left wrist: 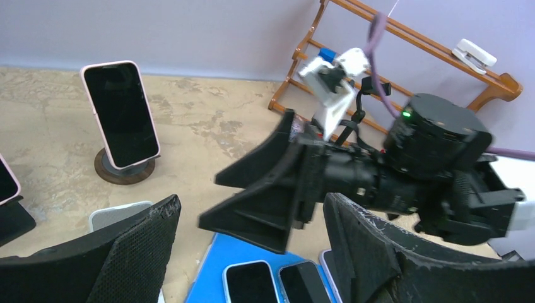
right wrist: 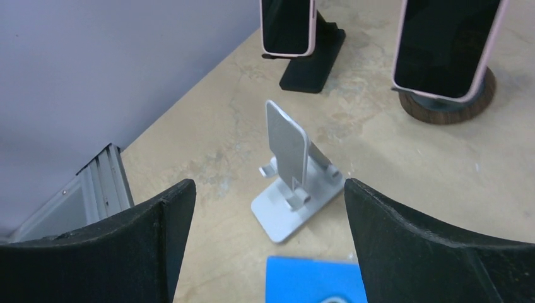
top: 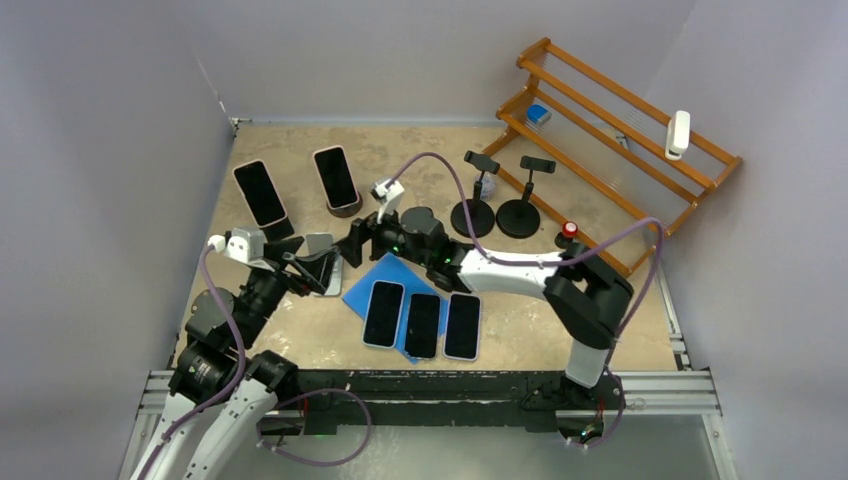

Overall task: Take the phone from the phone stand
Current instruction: Place the phone at the center of the board, then pick up the phone stand at the center of the board.

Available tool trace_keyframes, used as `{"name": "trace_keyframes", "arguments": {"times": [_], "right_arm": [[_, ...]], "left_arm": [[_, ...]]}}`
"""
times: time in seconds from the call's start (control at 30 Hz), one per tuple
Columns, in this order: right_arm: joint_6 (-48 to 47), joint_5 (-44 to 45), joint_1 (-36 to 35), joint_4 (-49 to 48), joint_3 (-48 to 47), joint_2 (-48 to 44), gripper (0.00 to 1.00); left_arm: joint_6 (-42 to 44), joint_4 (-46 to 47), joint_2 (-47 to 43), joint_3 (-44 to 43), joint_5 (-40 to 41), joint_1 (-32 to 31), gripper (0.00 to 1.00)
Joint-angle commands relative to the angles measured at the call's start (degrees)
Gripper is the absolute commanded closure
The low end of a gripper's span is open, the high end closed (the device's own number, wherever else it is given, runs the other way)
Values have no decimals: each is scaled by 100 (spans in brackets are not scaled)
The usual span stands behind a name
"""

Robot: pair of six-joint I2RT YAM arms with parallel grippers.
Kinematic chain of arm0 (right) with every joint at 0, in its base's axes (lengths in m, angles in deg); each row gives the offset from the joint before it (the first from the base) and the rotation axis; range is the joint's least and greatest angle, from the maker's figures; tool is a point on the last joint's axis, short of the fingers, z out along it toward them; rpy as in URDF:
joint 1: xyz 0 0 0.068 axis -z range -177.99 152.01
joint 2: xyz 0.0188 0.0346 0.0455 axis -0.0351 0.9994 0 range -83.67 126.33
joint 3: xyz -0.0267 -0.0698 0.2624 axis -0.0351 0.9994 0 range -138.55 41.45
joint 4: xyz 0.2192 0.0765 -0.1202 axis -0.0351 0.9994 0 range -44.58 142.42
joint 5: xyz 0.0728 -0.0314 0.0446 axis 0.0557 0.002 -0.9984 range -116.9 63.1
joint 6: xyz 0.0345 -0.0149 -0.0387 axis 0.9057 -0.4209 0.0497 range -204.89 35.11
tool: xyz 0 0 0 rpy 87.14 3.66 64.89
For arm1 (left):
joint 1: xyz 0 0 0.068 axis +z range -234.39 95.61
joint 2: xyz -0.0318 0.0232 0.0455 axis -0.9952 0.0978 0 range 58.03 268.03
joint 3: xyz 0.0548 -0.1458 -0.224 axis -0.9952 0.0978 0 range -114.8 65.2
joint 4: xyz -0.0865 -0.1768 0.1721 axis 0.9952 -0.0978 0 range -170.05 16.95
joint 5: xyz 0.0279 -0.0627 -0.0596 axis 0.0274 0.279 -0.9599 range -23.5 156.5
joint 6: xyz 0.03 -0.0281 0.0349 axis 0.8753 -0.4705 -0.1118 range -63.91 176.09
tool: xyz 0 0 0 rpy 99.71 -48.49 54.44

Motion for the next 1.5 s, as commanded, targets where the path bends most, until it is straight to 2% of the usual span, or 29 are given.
{"name": "trace_keyframes", "arguments": {"times": [0.0,0.2,0.6,0.8,0.87,1.0,1.1,1.4,1.47], "right_arm": [[-40,-759,62,-374,-815,607,11],[-1,-991,114,-228,-1457,1316,13],[-23,-1217,154,183,-2287,2138,26],[-51,-1382,232,194,-2470,2354,41],[-79,-1424,232,233,-2525,2424,40],[-74,-1425,261,234,-2556,2516,30],[-72,-1459,267,192,-2585,2570,30],[6,-1755,292,281,-2795,2802,42],[11,-1784,285,280,-2796,2803,48]], "left_arm": [[154,263,-36,8,62,-11,18],[163,265,-27,20,33,-11,18],[189,315,66,38,-116,-10,19],[198,353,61,48,-169,-10,19],[198,355,61,48,-169,-10,19],[198,352,61,48,-169,-11,20],[193,345,77,48,-169,-11,20],[189,317,105,39,-169,-11,20],[181,317,104,39,-169,-11,20]]}}
